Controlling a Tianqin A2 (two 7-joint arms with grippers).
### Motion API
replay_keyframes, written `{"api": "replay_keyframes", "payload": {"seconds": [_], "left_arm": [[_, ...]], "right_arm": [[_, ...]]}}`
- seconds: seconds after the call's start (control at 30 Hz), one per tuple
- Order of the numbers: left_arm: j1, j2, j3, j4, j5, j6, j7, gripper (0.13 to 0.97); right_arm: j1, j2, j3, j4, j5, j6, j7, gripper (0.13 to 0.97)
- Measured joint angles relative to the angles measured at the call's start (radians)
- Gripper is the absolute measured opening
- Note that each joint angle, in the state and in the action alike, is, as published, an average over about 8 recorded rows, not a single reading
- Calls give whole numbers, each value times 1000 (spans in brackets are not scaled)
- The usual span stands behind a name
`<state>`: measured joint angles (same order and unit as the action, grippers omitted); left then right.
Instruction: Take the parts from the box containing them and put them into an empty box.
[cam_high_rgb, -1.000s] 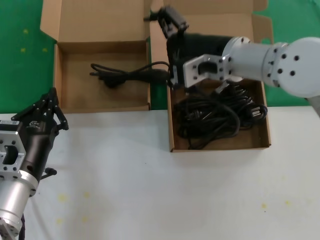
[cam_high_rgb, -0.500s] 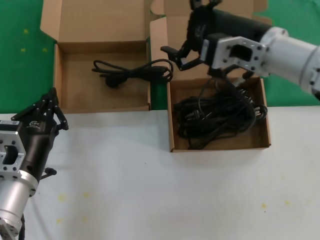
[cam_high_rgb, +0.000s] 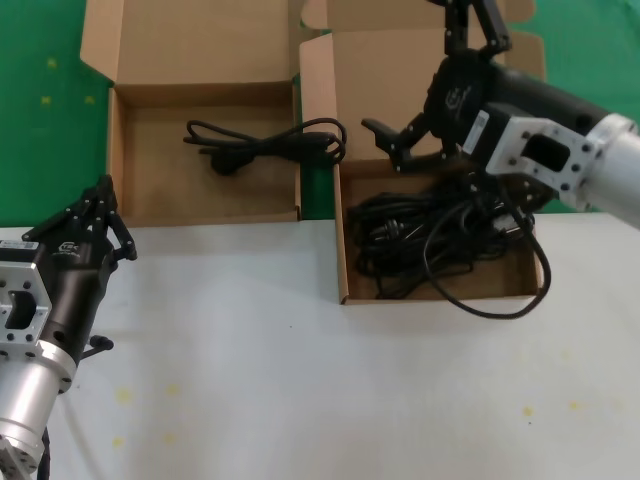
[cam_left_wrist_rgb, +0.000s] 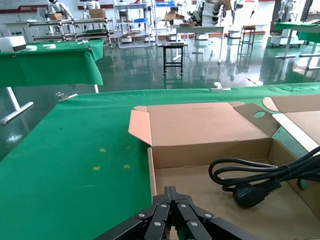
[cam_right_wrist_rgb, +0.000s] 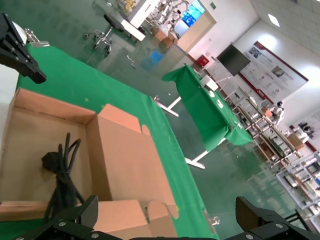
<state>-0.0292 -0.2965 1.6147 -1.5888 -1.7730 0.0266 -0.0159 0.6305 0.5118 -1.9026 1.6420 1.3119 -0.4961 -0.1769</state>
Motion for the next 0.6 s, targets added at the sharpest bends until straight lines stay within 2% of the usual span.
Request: {"api": "replay_keyframes", "payload": {"seconds": [0.27,0.6], "left_arm": [[0,0,0,0,0,0,0,144],[3,0,-1,-1,-2,-2,1,191]], "right_arm": [[-47,15,6,10,34,28,-11,966],[-97,-4,31,5,73,68,5,966]]}}
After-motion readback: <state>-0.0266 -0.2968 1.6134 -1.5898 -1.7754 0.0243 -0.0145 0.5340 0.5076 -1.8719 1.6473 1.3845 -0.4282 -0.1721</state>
